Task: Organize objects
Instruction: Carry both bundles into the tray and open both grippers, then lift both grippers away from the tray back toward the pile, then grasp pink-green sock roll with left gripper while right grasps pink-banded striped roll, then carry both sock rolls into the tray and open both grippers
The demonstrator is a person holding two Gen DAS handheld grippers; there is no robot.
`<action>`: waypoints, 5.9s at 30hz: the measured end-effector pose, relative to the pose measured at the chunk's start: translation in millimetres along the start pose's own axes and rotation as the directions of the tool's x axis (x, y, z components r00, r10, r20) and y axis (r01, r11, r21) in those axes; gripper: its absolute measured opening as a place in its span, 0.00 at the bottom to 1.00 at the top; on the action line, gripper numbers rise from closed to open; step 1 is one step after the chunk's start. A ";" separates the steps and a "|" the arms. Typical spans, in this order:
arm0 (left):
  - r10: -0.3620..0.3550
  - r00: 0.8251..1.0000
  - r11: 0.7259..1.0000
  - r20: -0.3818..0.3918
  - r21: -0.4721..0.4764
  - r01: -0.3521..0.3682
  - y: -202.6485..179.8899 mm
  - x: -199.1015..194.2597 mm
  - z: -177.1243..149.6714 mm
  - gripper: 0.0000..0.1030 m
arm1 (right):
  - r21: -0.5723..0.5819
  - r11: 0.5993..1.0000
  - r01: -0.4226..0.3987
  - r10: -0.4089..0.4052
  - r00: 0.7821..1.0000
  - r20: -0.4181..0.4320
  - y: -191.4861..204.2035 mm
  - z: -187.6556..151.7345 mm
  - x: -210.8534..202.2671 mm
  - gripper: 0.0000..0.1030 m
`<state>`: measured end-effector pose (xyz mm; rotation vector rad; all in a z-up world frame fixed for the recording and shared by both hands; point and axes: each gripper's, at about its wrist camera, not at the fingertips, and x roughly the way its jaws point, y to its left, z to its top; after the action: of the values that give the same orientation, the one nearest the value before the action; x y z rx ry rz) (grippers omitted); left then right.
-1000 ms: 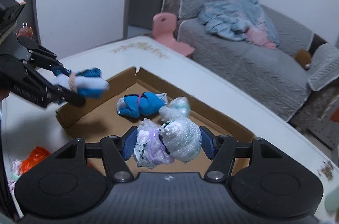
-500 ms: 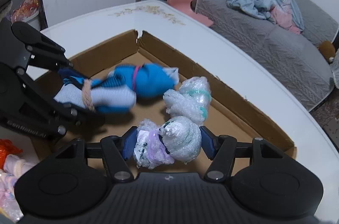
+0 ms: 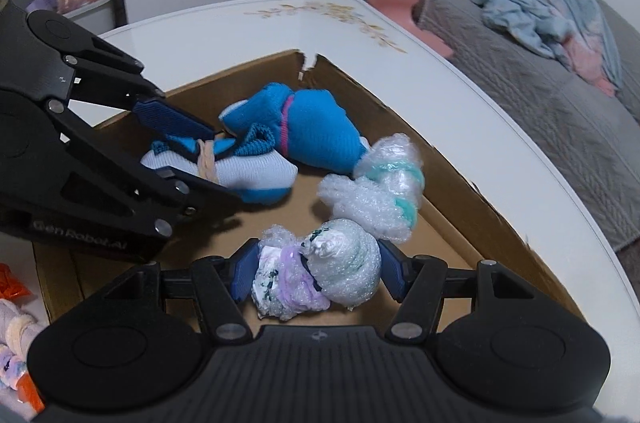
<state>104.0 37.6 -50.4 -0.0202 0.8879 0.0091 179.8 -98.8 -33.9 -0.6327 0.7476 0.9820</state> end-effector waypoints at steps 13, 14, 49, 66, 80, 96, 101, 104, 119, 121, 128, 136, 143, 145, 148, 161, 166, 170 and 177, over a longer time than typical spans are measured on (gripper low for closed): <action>0.018 1.000 1.000 0.007 0.006 -0.019 -2.2 -5.2 1.7 0.63 | -0.046 0.999 -0.024 0.023 1.000 -0.016 0.9 0.6 0.2 0.64; 0.020 1.000 1.000 0.009 0.004 -0.020 -1.5 -6.0 1.8 0.65 | -0.047 0.999 -0.024 0.024 1.000 -0.017 0.3 0.8 0.3 0.66; 0.008 0.994 0.999 0.111 0.049 -0.014 -6.1 -79.0 1.8 0.73 | -0.066 0.997 0.045 -0.043 0.999 0.030 20.3 17.3 -44.0 0.83; 0.021 0.982 0.994 0.185 0.100 -0.040 -3.4 -139.0 -30.2 0.83 | -0.037 0.993 0.108 -0.104 0.989 0.103 47.3 -4.0 -103.4 0.90; 0.006 0.976 0.992 0.218 0.120 -0.033 21.9 -181.6 -111.9 1.00 | 0.132 0.968 0.214 -0.233 0.961 0.151 60.9 -99.5 -177.3 0.99; -0.110 0.984 0.978 0.144 0.194 0.081 -16.9 -159.9 -221.1 1.00 | 0.480 0.853 0.205 -0.296 0.948 0.120 98.6 -214.9 -174.8 0.99; -0.086 0.984 0.968 0.159 0.246 0.045 -18.2 -148.4 -223.6 0.99 | 0.508 0.839 0.194 -0.287 0.952 0.110 100.1 -228.6 -167.2 0.99; -0.109 0.980 0.949 0.168 0.309 0.052 -15.2 -145.4 -228.2 0.99 | 0.502 0.841 0.202 -0.291 0.951 0.105 101.2 -233.4 -165.5 0.99; -0.197 0.965 0.876 0.175 0.472 0.093 -15.6 -130.4 -227.7 0.98 | 0.523 0.830 0.192 -0.274 0.958 0.083 99.5 -238.9 -151.5 0.89; -0.208 0.962 0.872 0.179 0.479 0.100 -16.3 -131.4 -228.3 0.94 | 0.514 0.835 0.197 -0.273 0.959 0.077 100.6 -238.4 -150.8 0.89; -0.241 0.954 0.867 0.179 0.481 0.129 -17.0 -132.9 -230.8 0.80 | 0.516 0.831 0.210 -0.287 0.955 0.074 101.9 -238.3 -153.7 0.80; -0.250 0.953 0.885 0.173 0.440 0.152 -12.4 -135.6 -232.8 0.65 | 0.526 0.823 0.214 -0.300 0.951 0.082 100.2 -240.6 -157.8 0.65; -0.241 0.955 0.895 0.173 0.421 0.150 -4.7 -140.2 -235.1 0.65 | 0.529 0.820 0.218 -0.307 0.948 0.084 97.8 -242.0 -162.6 0.65; -0.238 0.955 0.901 0.176 0.407 0.149 -0.3 -141.4 -234.8 0.65 | 0.531 0.818 0.221 -0.310 0.947 0.084 96.5 -242.3 -164.1 0.65; -0.236 0.954 0.912 0.184 0.382 0.152 7.3 -143.6 -231.2 0.65 | 0.533 0.816 0.226 -0.317 0.945 0.085 93.9 -242.7 -167.0 0.65; -0.198 0.941 0.939 0.274 0.329 0.101 31.6 -159.6 -191.4 0.65 | 0.512 0.819 0.259 -0.366 0.923 0.119 81.4 -228.7 -187.6 0.65; -0.190 0.930 0.937 0.316 0.342 0.076 34.5 -166.5 -161.7 0.65 | 0.461 0.843 0.277 -0.391 0.905 0.170 70.5 -204.0 -199.8 0.65; -0.184 0.925 0.937 0.333 0.344 0.062 33.8 -166.3 -130.6 0.65 | 0.389 0.877 0.283 -0.386 0.896 0.219 61.4 -174.2 -201.0 0.65; -0.185 0.948 0.939 0.260 0.331 0.092 14.8 -137.3 -70.1 0.66 | 0.214 0.948 0.235 -0.293 0.909 0.298 55.1 -103.5 -177.1 0.64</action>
<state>-37.2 50.9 11.7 0.2133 0.5851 -0.2590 40.3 -242.1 37.8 -0.3918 0.4313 0.7355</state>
